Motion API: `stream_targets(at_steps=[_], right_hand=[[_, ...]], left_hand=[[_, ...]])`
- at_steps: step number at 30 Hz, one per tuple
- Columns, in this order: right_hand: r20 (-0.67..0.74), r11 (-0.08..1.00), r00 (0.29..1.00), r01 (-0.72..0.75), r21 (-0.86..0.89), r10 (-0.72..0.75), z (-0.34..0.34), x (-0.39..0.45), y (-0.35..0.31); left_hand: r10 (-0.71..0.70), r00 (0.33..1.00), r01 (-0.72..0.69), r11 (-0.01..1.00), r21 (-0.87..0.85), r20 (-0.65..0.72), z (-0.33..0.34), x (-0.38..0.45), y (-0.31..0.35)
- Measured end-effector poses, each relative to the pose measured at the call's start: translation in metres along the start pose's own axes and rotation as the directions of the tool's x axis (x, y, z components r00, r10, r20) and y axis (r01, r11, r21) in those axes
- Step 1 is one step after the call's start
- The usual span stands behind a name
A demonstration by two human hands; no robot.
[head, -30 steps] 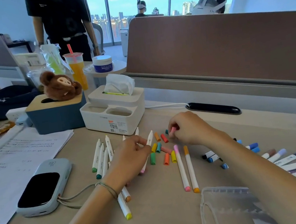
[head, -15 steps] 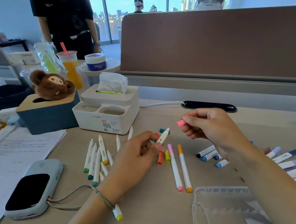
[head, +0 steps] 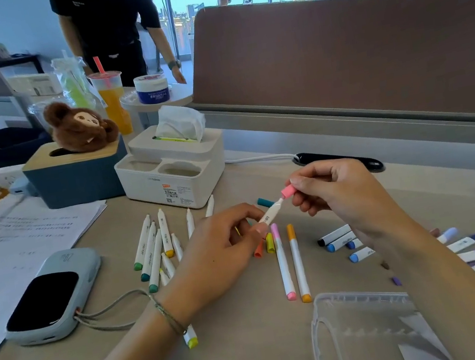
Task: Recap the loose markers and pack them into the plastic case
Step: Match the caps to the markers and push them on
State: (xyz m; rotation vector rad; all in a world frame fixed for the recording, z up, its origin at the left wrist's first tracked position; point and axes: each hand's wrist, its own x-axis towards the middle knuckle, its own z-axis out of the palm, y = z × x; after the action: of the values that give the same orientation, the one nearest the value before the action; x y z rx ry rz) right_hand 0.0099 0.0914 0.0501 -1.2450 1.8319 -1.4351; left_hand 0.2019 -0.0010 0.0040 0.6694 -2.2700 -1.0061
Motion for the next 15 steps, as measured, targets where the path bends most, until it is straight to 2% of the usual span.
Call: stream_targets(at_steps=[5, 10, 13, 15], right_hand=[[0.045, 0.995, 0.998, 0.054, -0.080, -0.051, 0.008, -0.004, 0.001], [0.127, 0.998, 0.991, 0.039, -0.045, -0.033, 0.027, -0.009, 0.003], [0.075, 0.990, 0.996, 0.064, -0.130, -0.054, 0.045, -0.014, 0.006], [0.018, 0.989, 0.997, 0.073, -0.126, -0.071, 0.050, -0.015, 0.007]], left_hand=[[-0.038, 0.999, 0.037, 0.999, -0.015, -0.016, 0.003, 0.000, 0.003], [-0.225, 0.973, 0.203, 0.940, -0.275, -0.049, 0.009, -0.001, 0.009], [-0.237, 0.970, 0.199, 0.908, -0.368, -0.061, 0.011, -0.001, 0.008], [-0.236, 0.969, 0.190, 0.903, -0.385, -0.076, 0.011, -0.001, 0.008]])
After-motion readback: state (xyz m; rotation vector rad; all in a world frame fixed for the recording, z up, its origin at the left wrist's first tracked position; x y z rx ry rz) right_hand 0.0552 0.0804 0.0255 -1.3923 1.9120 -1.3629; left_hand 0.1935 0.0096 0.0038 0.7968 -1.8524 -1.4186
